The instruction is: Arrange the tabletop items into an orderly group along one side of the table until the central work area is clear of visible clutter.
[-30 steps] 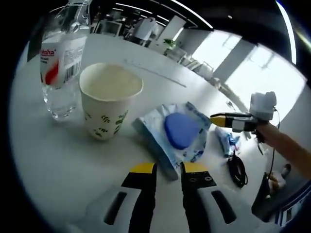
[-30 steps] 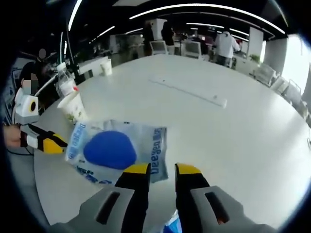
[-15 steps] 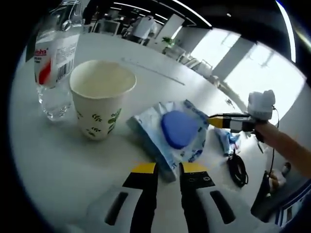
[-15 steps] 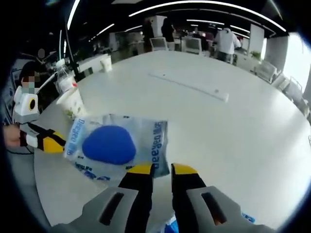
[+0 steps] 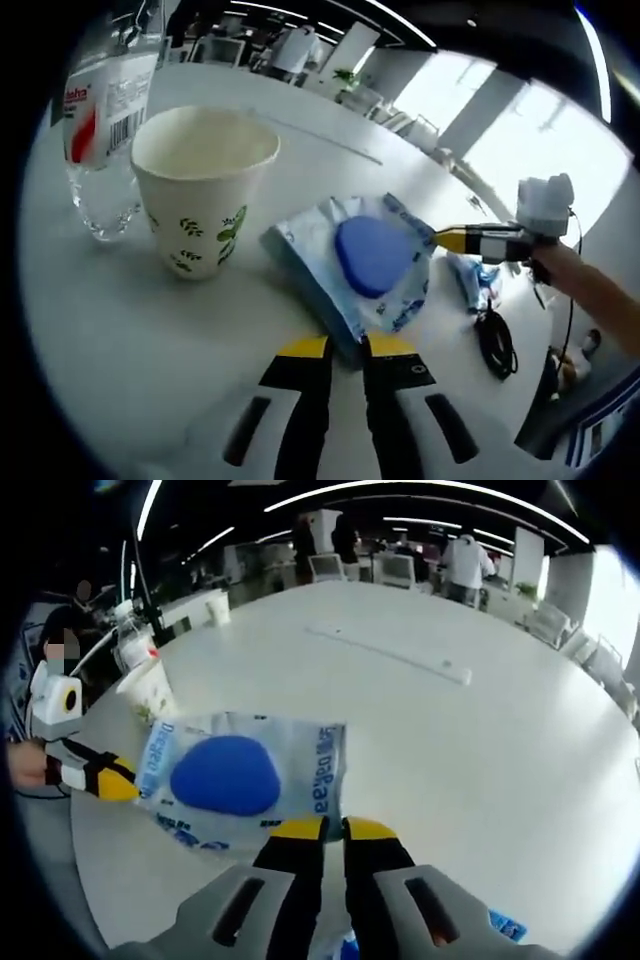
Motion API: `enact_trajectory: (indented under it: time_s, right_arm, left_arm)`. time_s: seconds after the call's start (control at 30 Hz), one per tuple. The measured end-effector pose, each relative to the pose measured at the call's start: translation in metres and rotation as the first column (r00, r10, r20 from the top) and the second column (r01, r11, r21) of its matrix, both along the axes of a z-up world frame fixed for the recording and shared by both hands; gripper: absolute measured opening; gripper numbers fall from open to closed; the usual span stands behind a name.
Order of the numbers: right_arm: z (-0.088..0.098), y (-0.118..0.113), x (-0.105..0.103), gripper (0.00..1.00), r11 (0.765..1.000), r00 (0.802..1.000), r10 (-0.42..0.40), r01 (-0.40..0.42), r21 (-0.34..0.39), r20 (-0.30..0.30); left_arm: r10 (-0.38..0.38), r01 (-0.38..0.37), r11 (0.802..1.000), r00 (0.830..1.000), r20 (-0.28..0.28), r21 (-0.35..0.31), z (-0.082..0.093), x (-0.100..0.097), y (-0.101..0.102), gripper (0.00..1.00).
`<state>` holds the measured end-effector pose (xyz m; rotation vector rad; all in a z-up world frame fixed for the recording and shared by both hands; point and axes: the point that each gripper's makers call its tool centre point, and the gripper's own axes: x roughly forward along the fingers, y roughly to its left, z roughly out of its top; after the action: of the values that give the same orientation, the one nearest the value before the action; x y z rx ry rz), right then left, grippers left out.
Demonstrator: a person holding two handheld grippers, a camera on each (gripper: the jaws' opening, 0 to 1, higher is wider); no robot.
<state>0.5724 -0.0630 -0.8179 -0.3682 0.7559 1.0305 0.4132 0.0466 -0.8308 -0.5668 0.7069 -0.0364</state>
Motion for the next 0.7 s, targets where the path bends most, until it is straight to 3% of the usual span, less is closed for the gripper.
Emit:
enact_trajectory:
  time_s: [0.2,0.7]
  right_arm:
    - [0.000,-0.001,-0.002,0.00,1.000,1.000,-0.019,0.020,0.005,-0.023]
    - [0.015,-0.007,-0.014,0.00,0.996,0.997,-0.068,0.069,0.049,-0.020]
  left_arm:
    - [0.012,-0.012,1.000,1.000,0.008,-0.010,-0.001,0.000,0.000,0.00]
    - [0.032,-0.032,0.999,0.999,0.038,-0.008,0.009,0.004,0.011,0.00]
